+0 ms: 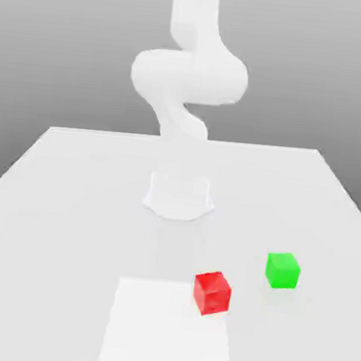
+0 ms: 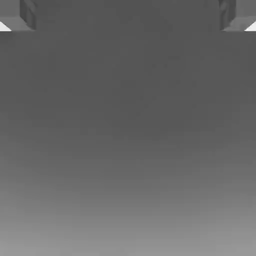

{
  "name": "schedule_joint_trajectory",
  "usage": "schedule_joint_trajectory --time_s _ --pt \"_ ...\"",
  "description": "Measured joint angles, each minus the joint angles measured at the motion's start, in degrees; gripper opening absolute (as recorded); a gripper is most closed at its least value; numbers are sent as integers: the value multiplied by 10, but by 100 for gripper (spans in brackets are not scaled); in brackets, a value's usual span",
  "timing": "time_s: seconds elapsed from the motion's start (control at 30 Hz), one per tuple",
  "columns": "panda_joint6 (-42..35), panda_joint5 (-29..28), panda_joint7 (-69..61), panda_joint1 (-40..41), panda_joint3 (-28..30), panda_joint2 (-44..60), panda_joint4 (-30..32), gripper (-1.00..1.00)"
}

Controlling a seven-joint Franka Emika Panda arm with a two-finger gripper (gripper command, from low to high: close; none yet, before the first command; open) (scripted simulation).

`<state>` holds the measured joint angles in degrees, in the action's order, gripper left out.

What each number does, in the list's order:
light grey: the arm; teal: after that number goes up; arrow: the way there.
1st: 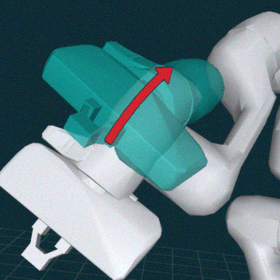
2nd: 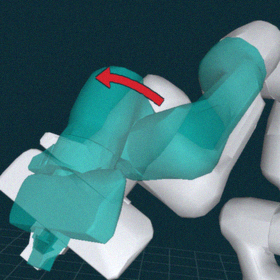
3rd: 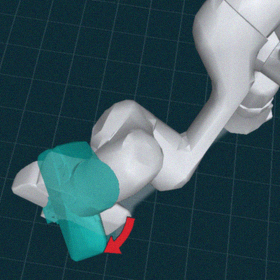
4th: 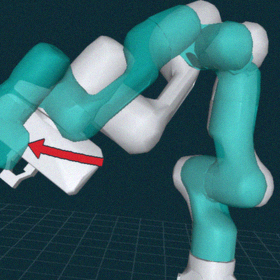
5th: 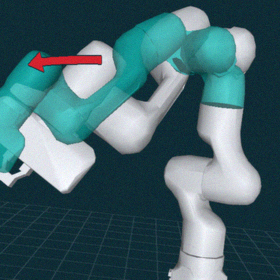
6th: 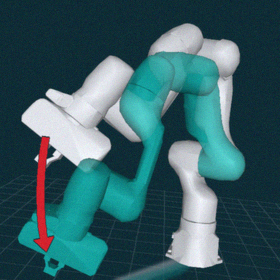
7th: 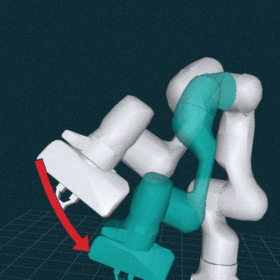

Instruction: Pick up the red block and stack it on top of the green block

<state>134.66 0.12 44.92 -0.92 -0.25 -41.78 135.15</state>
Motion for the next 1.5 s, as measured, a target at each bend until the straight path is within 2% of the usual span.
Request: schedule_joint_trajectory --time_s 0.57,0.8,0.83,1.07,1.3,1.5 --pt "246 6 -75 -71 -30 359 272 0" --pt "373 -23 -59 -84 -17 514 272 0" --pt "388 -26 -57 -86 -14 531 270 -100" --pt "390 -29 -55 -87 -13 534 269 -100" --pt "278 0 -75 -82 -25 403 288 -100" --pt "242 10 -26 -126 -62 354 300 -100"
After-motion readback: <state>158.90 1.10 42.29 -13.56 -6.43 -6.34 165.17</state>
